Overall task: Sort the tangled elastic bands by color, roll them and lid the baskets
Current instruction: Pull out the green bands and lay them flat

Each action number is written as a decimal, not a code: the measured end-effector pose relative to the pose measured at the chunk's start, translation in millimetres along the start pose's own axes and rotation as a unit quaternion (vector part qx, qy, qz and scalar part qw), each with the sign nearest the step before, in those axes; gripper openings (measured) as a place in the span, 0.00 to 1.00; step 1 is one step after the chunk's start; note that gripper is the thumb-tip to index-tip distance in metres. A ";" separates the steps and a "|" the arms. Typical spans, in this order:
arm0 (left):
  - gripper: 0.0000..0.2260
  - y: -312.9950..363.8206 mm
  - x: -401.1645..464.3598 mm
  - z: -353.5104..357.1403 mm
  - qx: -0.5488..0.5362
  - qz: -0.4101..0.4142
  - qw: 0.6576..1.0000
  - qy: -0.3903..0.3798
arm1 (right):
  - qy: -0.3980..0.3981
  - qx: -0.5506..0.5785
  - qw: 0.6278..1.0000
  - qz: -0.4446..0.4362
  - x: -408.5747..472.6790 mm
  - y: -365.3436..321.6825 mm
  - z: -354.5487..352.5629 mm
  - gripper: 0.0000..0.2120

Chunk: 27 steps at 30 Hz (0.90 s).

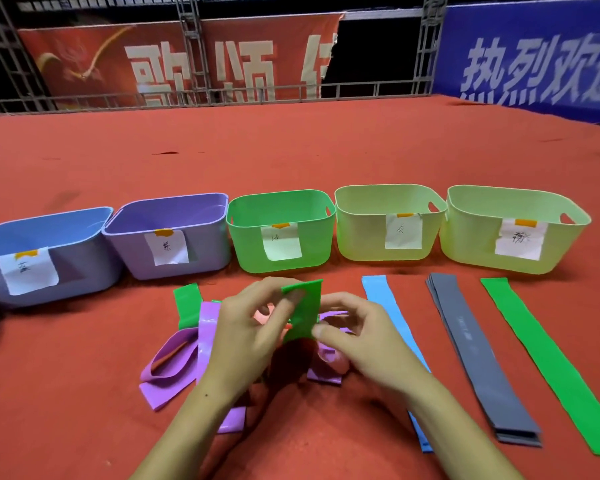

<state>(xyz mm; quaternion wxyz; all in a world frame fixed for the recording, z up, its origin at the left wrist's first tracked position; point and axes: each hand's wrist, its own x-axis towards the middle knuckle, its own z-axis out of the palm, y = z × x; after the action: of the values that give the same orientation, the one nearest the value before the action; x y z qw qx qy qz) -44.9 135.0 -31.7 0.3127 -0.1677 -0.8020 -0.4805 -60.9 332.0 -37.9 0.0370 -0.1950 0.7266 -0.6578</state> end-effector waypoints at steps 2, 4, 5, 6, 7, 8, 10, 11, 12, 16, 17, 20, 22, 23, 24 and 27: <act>0.05 6.5 1.9 -1.3 -0.029 -0.010 0.999 0.012 | -0.003 -0.055 0.998 -0.015 0.9 4.6 3.9 0.10; 0.04 13.3 5.1 -3.1 -0.053 -0.019 0.997 0.048 | -0.005 -0.122 0.992 -0.020 2.2 7.1 4.9 0.12; 0.04 16.2 7.9 -4.4 -0.065 -0.022 0.995 0.067 | -0.018 -0.142 0.990 -0.022 2.7 8.1 4.3 0.12; 0.04 19.1 11.5 -5.9 -0.087 -0.027 0.993 0.081 | -0.033 -0.147 0.988 -0.024 2.5 8.3 4.1 0.10; 0.03 21.4 15.5 -7.7 -0.115 -0.037 0.988 0.095 | -0.044 -0.147 0.988 -0.026 1.7 8.5 4.6 0.09; 0.03 23.5 19.8 -9.7 -0.141 -0.049 0.983 0.111 | -0.048 -0.147 0.987 -0.032 1.5 9.3 4.9 0.07; 0.05 26.0 27.6 -13.5 -0.161 -0.074 0.973 0.145 | -0.043 -0.160 0.985 -0.047 1.2 10.1 5.3 0.05; 0.06 25.7 30.7 -14.7 -0.160 -0.086 0.971 0.156 | -0.038 -0.161 0.985 -0.046 1.1 10.3 5.9 0.04; 0.08 24.9 34.0 -15.6 -0.159 -0.097 0.969 0.163 | -0.033 -0.155 0.987 -0.040 1.1 10.9 6.3 0.03; 0.18 11.6 50.2 -17.3 -0.179 -0.126 0.959 0.178 | -0.009 -0.102 0.994 -0.025 0.3 9.3 7.4 0.03; 0.18 8.1 54.7 -18.0 -0.182 -0.130 0.958 0.180 | 0.000 -0.088 0.996 -0.033 -0.3 8.1 7.7 0.03; 0.19 -2.7 68.2 -21.4 -0.184 -0.149 0.955 0.177 | 0.032 -0.088 0.993 -0.066 -1.7 4.5 6.4 0.05; 0.20 -5.8 77.4 -23.4 -0.190 -0.163 0.953 0.173 | 0.038 -0.086 0.993 -0.076 -2.1 2.7 4.4 0.05; 0.21 -6.6 82.0 -24.0 -0.194 -0.169 0.951 0.170 | 0.038 -0.090 0.992 -0.077 -2.4 1.8 3.0 0.06; 0.21 -6.6 86.6 -24.5 -0.197 -0.175 0.950 0.171 | 0.033 -0.098 0.992 -0.076 -2.9 1.1 1.5 0.09; 0.18 -2.8 102.6 -25.1 -0.212 -0.174 0.942 0.195 | -0.008 -0.097 0.994 -0.057 -5.2 2.1 -3.4 0.17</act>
<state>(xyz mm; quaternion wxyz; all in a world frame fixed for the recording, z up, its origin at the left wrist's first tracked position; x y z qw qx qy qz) -114.7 108.4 43.0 0.3313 0.0093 -0.6218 -0.7096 -57.6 337.1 -40.5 -0.0134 -0.2442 0.7743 -0.5837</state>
